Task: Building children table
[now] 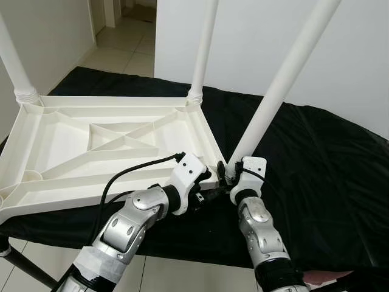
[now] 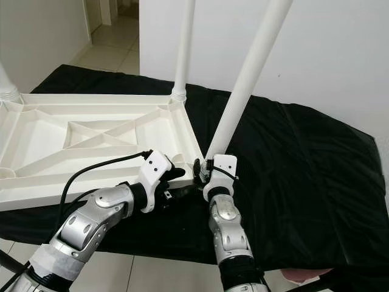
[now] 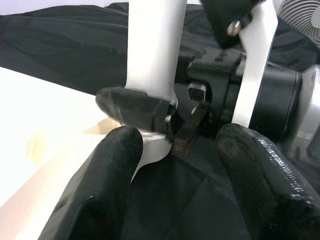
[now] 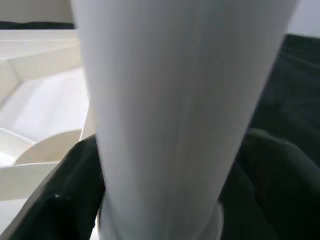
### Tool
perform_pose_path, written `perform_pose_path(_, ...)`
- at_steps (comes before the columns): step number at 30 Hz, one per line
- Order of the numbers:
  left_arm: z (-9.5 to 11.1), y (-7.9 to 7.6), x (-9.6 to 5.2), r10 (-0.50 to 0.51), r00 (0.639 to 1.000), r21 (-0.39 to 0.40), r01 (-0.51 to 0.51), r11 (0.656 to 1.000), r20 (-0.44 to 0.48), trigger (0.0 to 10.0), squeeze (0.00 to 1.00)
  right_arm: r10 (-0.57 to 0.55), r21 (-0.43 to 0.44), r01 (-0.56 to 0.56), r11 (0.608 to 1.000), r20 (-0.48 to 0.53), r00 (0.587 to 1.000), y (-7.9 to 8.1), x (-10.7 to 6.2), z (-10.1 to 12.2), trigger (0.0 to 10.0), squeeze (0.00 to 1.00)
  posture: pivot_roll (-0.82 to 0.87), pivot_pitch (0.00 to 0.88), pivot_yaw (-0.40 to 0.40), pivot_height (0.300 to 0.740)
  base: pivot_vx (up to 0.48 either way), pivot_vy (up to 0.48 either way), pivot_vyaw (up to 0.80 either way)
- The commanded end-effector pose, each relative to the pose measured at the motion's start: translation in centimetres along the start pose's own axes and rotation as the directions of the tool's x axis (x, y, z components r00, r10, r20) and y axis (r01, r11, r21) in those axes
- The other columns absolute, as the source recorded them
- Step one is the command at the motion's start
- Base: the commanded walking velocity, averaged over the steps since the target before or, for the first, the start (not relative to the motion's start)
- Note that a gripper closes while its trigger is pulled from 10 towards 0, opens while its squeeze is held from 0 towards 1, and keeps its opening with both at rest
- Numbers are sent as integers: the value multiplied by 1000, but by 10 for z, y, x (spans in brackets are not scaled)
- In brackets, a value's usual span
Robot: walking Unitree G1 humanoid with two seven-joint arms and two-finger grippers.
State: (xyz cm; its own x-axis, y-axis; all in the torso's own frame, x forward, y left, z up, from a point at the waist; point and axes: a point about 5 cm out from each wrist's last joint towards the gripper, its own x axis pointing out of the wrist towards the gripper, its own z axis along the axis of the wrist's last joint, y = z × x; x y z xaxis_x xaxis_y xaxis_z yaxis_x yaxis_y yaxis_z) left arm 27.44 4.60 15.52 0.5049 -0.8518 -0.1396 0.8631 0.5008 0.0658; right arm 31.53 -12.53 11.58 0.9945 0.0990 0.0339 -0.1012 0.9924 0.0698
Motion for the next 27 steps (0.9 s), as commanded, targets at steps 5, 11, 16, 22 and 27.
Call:
perform_pose_path(5, 1, 0, 3, 7, 1000, 12, -7, 1000, 0, 10000, 0, 104, -38, -103, 994, 27, 994, -10, 5, 8, 10000, 0, 25, 0, -136, 740, 0, 0, 0)
perform_pose_path(11, 1, -4, 2, -39, 999, 24, 39, 999, 3, 10000, 0, 231, -60, -229, 972, 20, 973, -14, 10, 11, 10000, 0, 22, 0, -130, 740, 0, 0, 0)
perform_pose_path(16, 1, -14, 0, -113, 994, 34, 113, 993, -4, 10000, 0, 438, -79, -438, 895, -20, 899, -10, 18, 9, 10000, 0, 25, 0, -128, 740, 0, 0, 0)
perform_pose_path(22, 1, -14, 0, -115, 993, 35, 115, 993, -5, 10000, 0, 523, -56, -526, 849, -63, 850, -7, 28, 6, 10000, 0, 37, 0, -132, 740, 0, 0, 0)
perform_pose_path(27, 2, -10, -1, -92, 996, 38, 92, 995, -5, 10000, 0, 540, -58, -546, 836, -92, 837, -9, 34, 4, 0, 0, 46, 0, -135, 740, 0, 0, 0)
